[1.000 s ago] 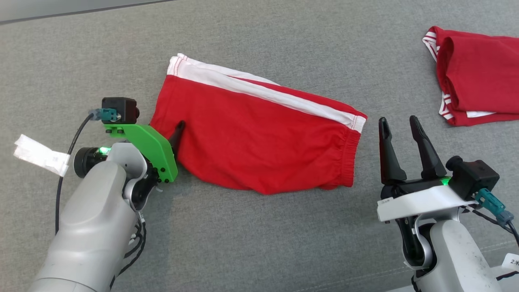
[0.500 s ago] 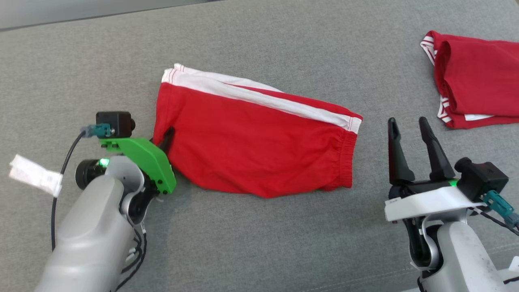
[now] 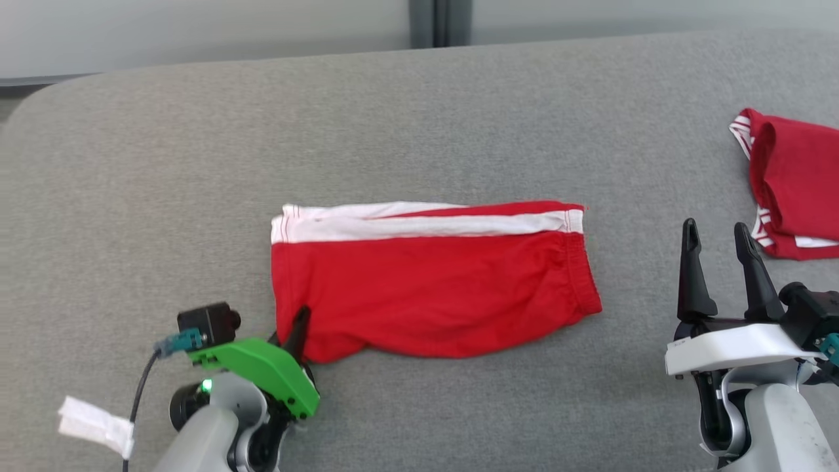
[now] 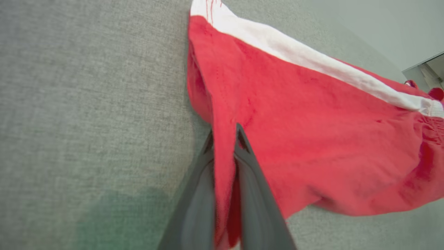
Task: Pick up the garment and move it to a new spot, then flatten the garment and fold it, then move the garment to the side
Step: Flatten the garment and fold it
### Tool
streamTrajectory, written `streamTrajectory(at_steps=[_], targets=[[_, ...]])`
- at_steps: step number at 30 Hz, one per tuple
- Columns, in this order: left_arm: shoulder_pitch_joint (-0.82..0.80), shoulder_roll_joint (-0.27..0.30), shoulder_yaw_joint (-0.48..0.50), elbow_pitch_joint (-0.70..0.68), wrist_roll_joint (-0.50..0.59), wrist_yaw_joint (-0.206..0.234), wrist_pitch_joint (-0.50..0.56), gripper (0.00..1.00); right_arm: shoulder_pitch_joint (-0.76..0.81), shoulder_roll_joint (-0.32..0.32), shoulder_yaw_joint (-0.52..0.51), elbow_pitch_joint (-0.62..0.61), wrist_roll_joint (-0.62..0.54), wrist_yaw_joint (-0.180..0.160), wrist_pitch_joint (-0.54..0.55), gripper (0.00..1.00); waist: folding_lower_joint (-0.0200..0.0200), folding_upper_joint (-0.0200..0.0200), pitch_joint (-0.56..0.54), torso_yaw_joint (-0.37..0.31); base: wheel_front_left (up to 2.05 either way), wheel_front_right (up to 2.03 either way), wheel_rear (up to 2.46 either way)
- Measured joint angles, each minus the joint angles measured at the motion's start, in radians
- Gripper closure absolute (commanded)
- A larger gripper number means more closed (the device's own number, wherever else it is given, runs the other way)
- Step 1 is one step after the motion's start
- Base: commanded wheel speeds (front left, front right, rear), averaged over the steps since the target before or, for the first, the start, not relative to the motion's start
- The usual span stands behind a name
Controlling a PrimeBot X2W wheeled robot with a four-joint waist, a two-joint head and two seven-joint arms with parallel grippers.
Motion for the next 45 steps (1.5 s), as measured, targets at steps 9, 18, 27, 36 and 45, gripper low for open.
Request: streamTrajectory(at_steps=[9,18,27,36,45], targets=[[0.081,-0.001,0.005,-0.087,0.016,0.064,-0.06,0.43,0.012,0.0,0.018,0.008,-0.001,0.0,0.0,0.0,0.0,0.0,-0.06,0.042,0.0,0.0,0.0],[0.063,0.036,-0.001,-0.125,0.12,0.095,-0.195,0.0,0.027,0.0,0.013,0.036,-0.015,0.0,0.0,0.0,0.0,0.0,-0.089,0.04,0.0,0.0,0.0],[0.075,0.043,0.007,-0.23,0.238,0.153,-0.26,0.0,0.03,0.0,0.012,0.057,-0.056,0.0,0.011,0.0,0.0,0.0,-0.113,0.058,0.0,0.0,0.0],[0.164,0.006,0.056,-0.302,0.271,0.194,-0.264,0.0,0.027,0.0,0.037,0.062,-0.081,0.0,0.085,0.0,0.0,0.0,-0.125,0.108,0.0,0.0,0.0],[0.198,-0.015,0.08,-0.339,0.304,0.197,-0.265,0.0,-0.039,0.001,0.069,0.204,-0.147,0.0,0.292,0.0,0.0,0.0,-0.11,0.166,0.0,0.0,0.0]])
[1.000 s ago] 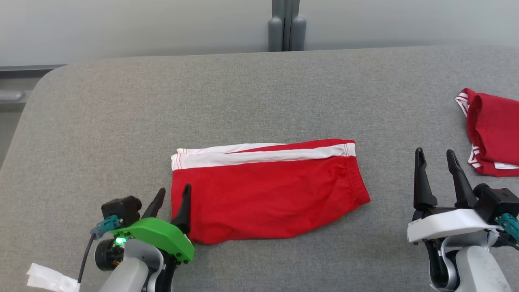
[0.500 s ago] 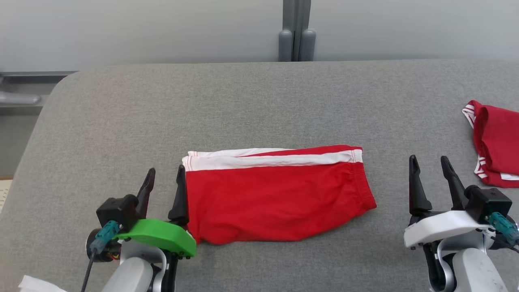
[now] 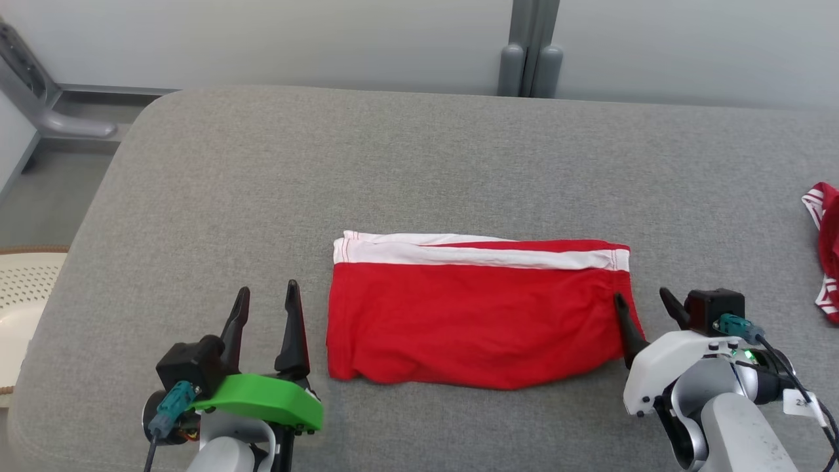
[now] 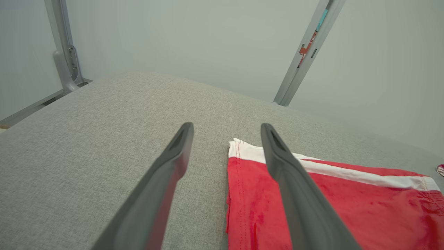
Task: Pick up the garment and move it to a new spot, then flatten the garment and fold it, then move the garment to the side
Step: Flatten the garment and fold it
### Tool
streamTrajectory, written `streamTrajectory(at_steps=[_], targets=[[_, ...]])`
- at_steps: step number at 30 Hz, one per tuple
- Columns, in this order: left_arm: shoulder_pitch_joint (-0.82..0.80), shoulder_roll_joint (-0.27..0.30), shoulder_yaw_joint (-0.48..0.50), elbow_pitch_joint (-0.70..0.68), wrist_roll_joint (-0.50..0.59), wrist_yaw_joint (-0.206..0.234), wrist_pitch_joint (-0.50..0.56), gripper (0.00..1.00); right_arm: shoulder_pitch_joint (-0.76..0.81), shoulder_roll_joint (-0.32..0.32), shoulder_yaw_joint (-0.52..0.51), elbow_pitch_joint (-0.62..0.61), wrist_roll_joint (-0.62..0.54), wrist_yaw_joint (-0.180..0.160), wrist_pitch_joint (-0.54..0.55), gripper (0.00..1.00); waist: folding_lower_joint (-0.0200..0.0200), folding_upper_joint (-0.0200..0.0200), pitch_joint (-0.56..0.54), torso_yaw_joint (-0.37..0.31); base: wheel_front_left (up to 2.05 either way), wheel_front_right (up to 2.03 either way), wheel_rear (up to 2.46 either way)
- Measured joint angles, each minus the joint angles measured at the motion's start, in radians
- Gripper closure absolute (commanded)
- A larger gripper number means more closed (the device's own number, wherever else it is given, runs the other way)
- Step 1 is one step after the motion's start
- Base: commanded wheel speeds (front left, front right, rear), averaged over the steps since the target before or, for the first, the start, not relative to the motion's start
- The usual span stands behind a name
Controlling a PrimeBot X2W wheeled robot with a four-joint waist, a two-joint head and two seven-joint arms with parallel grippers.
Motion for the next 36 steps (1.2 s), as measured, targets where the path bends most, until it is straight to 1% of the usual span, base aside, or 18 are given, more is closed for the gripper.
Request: streamTrajectory(at_steps=[2,5,8,9,10,11,12,15,19,21,28,30,33,36], targets=[[0.0,-0.005,0.004,-0.003,0.005,-0.002,0.0,0.0,-0.012,-0.001,-0.011,0.051,-0.032,0.0,0.057,0.0,0.0,0.0,0.005,0.012,0.0,0.0,0.0],[-0.001,-0.01,0.012,-0.007,0.011,-0.006,0.0,0.0,-0.029,-0.001,-0.031,0.107,-0.05,0.0,0.106,0.0,0.0,0.0,0.012,0.029,0.0,0.0,0.0],[-0.001,-0.013,0.019,-0.009,0.016,-0.011,0.0,0.0,-0.046,-0.001,-0.04,0.152,-0.025,0.0,0.137,0.0,0.0,0.0,0.021,0.039,0.0,0.0,0.0],[-0.001,-0.015,0.022,-0.009,0.017,-0.013,0.0,0.0,-0.051,-0.001,-0.038,0.166,-0.003,0.0,0.147,0.11,0.0,0.0,0.024,0.041,0.0,0.0,0.0],[-0.001,-0.015,0.026,-0.009,0.02,-0.013,0.0,0.0,-0.056,-0.001,-0.034,0.176,0.017,0.0,0.155,0.41,0.0,0.0,0.026,0.041,0.0,0.0,0.0],[-0.001,-0.016,0.03,-0.009,0.023,-0.014,0.0,0.0,-0.063,-0.001,-0.031,0.186,0.032,0.0,0.162,0.58,0.0,0.0,0.027,0.04,0.0,0.0,0.0],[-0.001,-0.017,0.034,-0.009,0.025,-0.014,0.0,0.0,-0.069,-0.001,-0.026,0.192,0.042,0.0,0.169,0.58,0.0,0.0,0.028,0.038,0.0,0.0,0.0],[-0.001,-0.023,0.038,-0.01,0.035,-0.016,0.0,0.0,-0.085,0.002,-0.013,0.207,0.067,0.001,0.173,1.0,0.0,0.0,0.03,0.026,0.0,0.0,0.0],[-0.001,-0.025,0.04,-0.009,0.042,-0.021,0.0,0.0,-0.107,-0.002,-0.003,0.211,0.104,0.001,0.175,1.0,0.0,0.0,0.033,0.001,0.0,0.0,0.0],[-0.002,-0.026,0.04,-0.008,0.044,-0.024,0.0,0.0,-0.118,-0.018,-0.013,0.204,0.132,0.001,0.176,1.0,0.0,0.0,0.035,-0.015,0.0,0.0,0.0],[-0.012,-0.034,0.024,0.003,0.05,-0.034,0.0,0.0,-0.12,-0.133,-0.091,0.152,0.17,0.0,0.222,1.0,0.0,0.0,0.042,-0.066,0.0,0.0,0.0],[-0.013,-0.035,0.019,0.006,0.051,-0.034,0.0,0.0,-0.118,-0.152,-0.117,0.134,0.175,0.0,0.234,1.0,0.0,0.0,0.046,-0.078,0.0,0.0,0.0],[-0.019,-0.037,0.017,0.009,0.051,-0.037,0.0,0.0,-0.108,-0.159,-0.139,0.107,0.181,0.0,0.251,1.0,0.0,0.0,0.052,-0.094,0.0,0.0,0.0],[-0.023,-0.037,0.016,0.013,0.051,-0.039,0.0,0.0,-0.098,-0.137,-0.139,0.079,0.222,0.0,0.27,1.0,0.0,0.0,0.056,-0.104,0.0,0.0,0.0]])
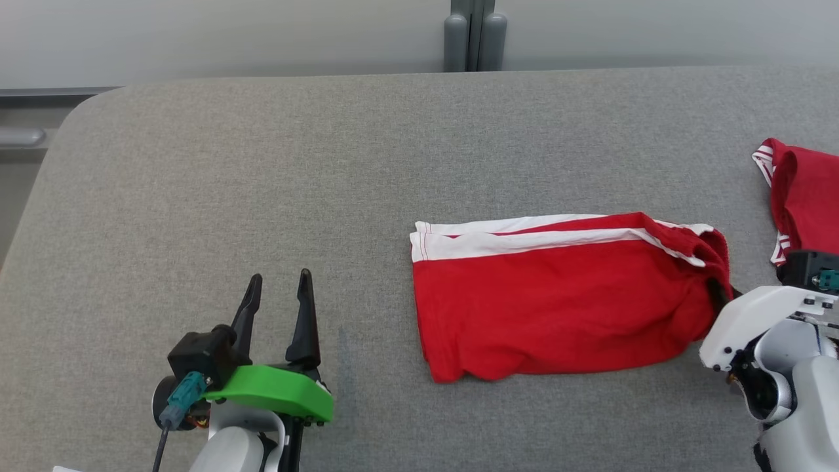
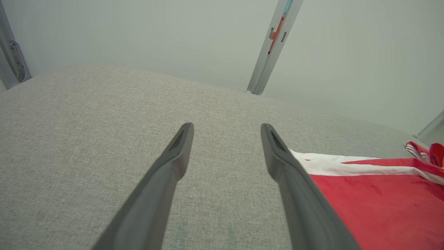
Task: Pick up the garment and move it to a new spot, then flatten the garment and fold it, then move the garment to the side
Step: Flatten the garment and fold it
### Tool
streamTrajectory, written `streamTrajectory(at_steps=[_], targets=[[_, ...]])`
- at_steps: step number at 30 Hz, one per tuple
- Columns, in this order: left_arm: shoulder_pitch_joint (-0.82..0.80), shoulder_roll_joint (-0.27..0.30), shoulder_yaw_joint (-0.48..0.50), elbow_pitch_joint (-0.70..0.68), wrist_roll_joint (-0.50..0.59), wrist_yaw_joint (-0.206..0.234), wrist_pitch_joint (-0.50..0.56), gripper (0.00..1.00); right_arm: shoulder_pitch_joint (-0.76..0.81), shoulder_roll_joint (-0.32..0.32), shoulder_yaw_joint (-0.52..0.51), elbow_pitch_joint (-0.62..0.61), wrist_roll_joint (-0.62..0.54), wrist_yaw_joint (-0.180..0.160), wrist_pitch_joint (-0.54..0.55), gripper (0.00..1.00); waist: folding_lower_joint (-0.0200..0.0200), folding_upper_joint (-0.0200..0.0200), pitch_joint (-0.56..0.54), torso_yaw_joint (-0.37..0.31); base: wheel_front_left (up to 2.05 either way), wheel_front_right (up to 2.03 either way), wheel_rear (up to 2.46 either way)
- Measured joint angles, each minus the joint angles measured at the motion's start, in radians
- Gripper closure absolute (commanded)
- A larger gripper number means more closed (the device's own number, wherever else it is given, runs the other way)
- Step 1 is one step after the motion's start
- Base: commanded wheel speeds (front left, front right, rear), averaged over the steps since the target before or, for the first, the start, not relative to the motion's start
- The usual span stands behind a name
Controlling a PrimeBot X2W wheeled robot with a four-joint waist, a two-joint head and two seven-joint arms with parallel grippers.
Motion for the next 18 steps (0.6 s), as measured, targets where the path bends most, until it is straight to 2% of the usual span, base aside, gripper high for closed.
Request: streamTrajectory(at_steps=[5,12,18], targets=[[-0.005,0.001,0.005,0.001,-0.001,-0.001,0.0,0.0,0.014,0.042,0.057,-0.098,0.091,0.0,0.033,1.0,0.0,0.0,-0.001,0.002,0.0,0.0,0.0],[-0.01,0.004,0.003,0.0,-0.002,-0.001,0.0,0.0,0.03,0.068,0.202,-0.259,0.148,-0.001,0.056,1.0,0.0,0.0,-0.007,0.029,0.0,0.0,0.0],[-0.01,-0.001,-0.001,0.002,-0.007,-0.002,0.0,0.0,0.028,0.102,0.346,-0.285,0.177,-0.001,0.072,1.0,0.0,0.0,-0.015,0.064,0.0,0.0,0.0]])
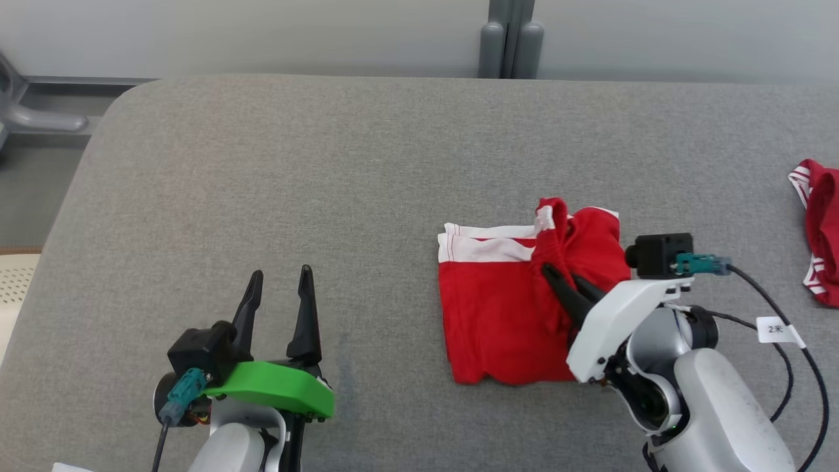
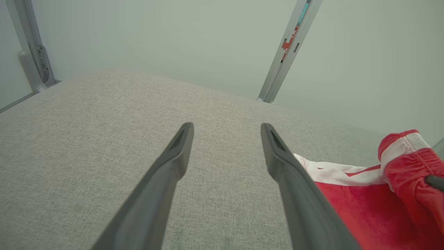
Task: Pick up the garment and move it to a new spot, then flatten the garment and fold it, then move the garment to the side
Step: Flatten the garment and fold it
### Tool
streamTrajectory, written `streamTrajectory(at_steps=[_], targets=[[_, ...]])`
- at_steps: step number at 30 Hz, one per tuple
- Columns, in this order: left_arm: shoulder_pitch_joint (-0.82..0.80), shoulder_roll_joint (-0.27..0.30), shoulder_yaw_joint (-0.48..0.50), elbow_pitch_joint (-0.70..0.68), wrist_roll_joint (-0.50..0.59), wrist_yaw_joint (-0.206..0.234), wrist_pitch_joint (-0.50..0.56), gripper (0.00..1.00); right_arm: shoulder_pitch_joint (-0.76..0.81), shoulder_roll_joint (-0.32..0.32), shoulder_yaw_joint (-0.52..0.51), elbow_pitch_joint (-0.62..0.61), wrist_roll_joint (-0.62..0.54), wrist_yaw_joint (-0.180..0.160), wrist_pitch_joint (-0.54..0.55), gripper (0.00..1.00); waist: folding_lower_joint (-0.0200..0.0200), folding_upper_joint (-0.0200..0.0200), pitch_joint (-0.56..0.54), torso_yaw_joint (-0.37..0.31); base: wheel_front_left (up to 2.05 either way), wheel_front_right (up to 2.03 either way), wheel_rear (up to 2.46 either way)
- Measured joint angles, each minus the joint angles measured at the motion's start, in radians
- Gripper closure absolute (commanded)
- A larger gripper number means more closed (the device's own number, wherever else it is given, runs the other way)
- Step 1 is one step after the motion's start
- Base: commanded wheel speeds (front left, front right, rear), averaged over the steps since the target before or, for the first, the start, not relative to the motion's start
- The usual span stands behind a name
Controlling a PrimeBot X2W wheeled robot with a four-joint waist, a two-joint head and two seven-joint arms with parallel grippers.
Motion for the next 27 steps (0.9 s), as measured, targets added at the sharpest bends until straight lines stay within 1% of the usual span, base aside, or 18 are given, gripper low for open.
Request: streamTrajectory(at_steps=[2,5,13,14,15,16,17,18,19,23,27], targets=[[0.0,-0.002,-0.001,0.001,-0.002,0.0,0.0,0.0,-0.007,0.007,0.031,0.02,0.0,0.0,0.0,1.0,0.0,0.0,-0.002,0.012,0.0,0.0,0.0],[0.0,-0.007,-0.005,0.003,-0.002,-0.001,0.0,0.0,-0.031,0.014,0.061,0.082,-0.005,0.0,-0.01,1.0,0.0,0.0,-0.004,0.034,0.0,0.0,0.0],[-0.001,-0.02,-0.003,0.01,-0.002,-0.01,0.0,0.0,-0.103,0.029,0.106,0.232,-0.012,0.0,-0.06,1.0,0.0,0.0,-0.001,0.077,0.0,0.0,0.0],[-0.001,-0.022,-0.003,0.011,-0.002,-0.01,0.0,0.0,-0.111,0.029,0.116,0.249,-0.012,0.0,-0.066,0.93,0.0,0.0,-0.001,0.081,0.0,0.0,0.0],[-0.001,-0.024,-0.003,0.013,-0.002,-0.01,0.0,0.0,-0.118,0.03,0.126,0.266,-0.012,0.0,-0.076,0.89,0.0,0.0,0.0,0.084,0.0,0.0,0.0],[-0.001,-0.026,-0.003,0.014,-0.002,-0.011,0.0,0.0,-0.122,0.031,0.132,0.279,-0.012,0.0,-0.085,0.74,0.0,0.0,0.0,0.085,0.0,0.0,0.0],[-0.001,-0.026,-0.002,0.015,0.0,-0.011,0.0,0.0,-0.129,0.031,0.147,0.292,-0.013,0.0,-0.094,0.64,0.0,0.0,0.0,0.087,0.0,0.0,0.0],[-0.001,-0.027,-0.001,0.016,0.001,-0.011,0.0,0.0,-0.133,0.031,0.162,0.304,-0.013,0.0,-0.103,0.12,0.0,0.0,0.0,0.088,0.0,0.0,0.0],[-0.001,-0.028,0.0,0.018,0.001,-0.012,0.0,0.0,-0.135,0.032,0.173,0.311,-0.012,0.0,-0.112,0.0,0.0,0.0,-0.001,0.087,0.0,0.0,0.0],[0.0,-0.029,0.002,0.024,0.005,-0.016,0.0,0.0,-0.15,0.032,0.255,0.326,-0.048,0.0,-0.171,0.0,0.0,0.0,-0.005,0.082,0.0,0.0,0.0],[0.0,-0.029,0.005,0.023,0.007,-0.019,0.0,0.0,-0.147,0.033,0.323,0.295,-0.032,0.0,-0.205,0.0,0.0,0.0,-0.008,0.067,0.0,0.0,0.0]])
